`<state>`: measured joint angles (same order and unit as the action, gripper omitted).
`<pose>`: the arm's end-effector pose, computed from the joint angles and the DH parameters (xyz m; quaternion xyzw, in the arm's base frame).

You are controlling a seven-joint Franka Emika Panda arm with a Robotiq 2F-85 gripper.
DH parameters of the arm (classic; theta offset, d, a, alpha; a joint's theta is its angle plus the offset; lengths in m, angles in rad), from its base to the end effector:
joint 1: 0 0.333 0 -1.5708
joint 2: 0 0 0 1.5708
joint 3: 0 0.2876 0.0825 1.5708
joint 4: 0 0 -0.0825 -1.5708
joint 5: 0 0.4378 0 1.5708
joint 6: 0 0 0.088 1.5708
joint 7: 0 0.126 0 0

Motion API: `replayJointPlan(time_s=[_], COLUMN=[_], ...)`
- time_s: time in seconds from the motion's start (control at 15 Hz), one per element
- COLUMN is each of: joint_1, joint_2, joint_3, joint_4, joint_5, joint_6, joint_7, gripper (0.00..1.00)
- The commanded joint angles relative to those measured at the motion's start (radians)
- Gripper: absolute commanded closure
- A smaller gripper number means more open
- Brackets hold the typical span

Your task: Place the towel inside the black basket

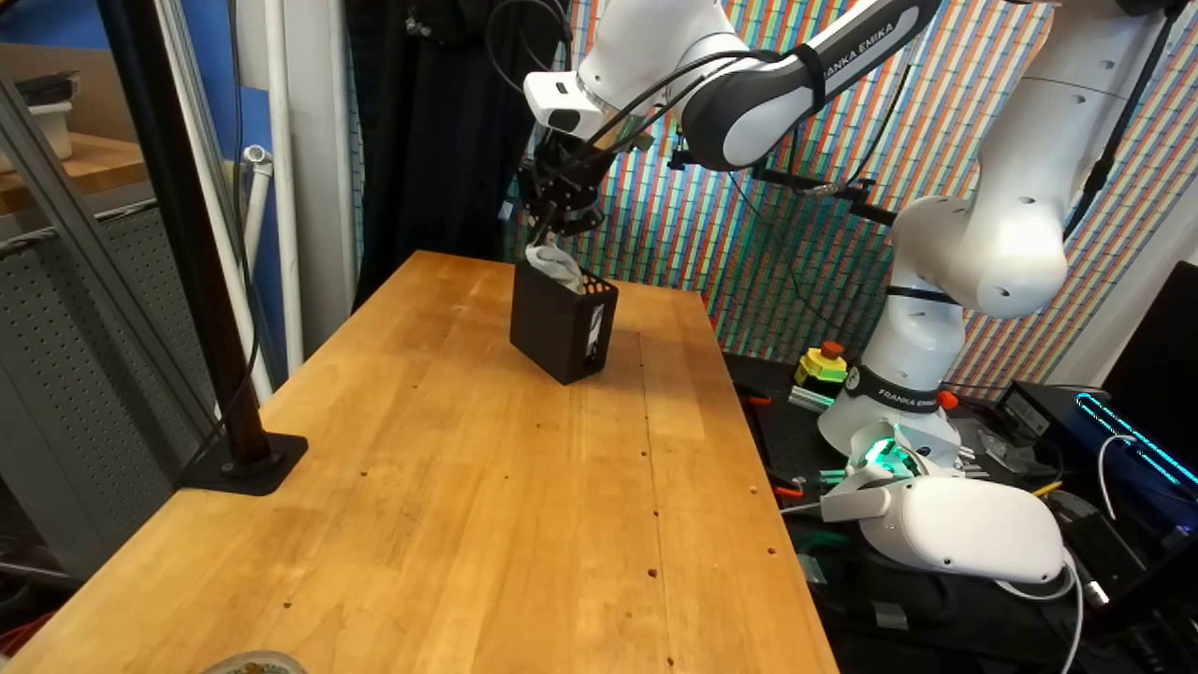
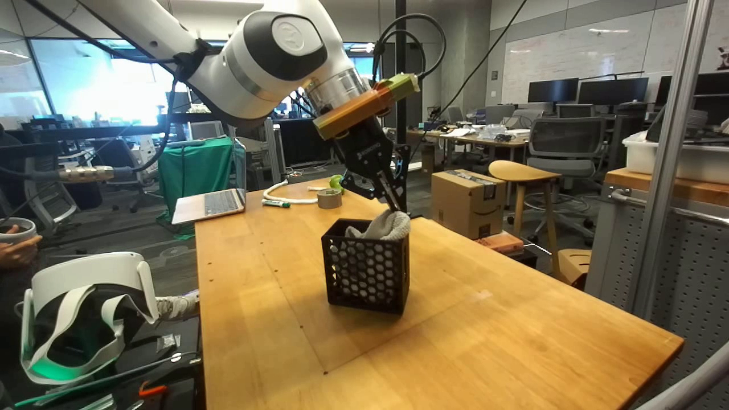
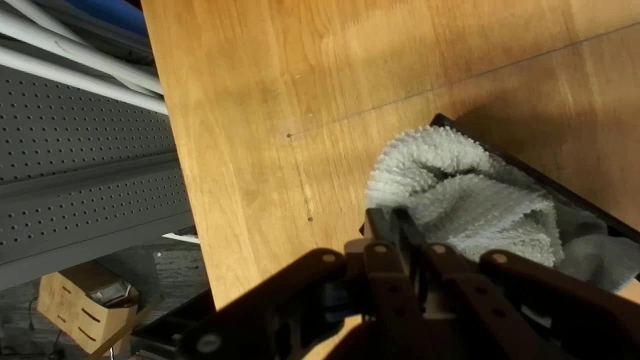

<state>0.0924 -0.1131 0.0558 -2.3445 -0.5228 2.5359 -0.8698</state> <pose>0.5613 0.0839 0.3306 0.7417 0.6292 0.0726 0.2205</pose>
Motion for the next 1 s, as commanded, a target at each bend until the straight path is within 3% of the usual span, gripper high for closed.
replayJointPlan(time_s=[0.0, 0.93], joint_1=[0.002, 0.007], joint_2=[-0.035, -0.020], joint_3=[0.013, 0.017], joint_4=[-0.021, -0.027], joint_5=[0.022, 0.118], joint_6=[-0.026, -0.105], joint_7=[0.030, 0.030], gripper=[0.89, 0.88])
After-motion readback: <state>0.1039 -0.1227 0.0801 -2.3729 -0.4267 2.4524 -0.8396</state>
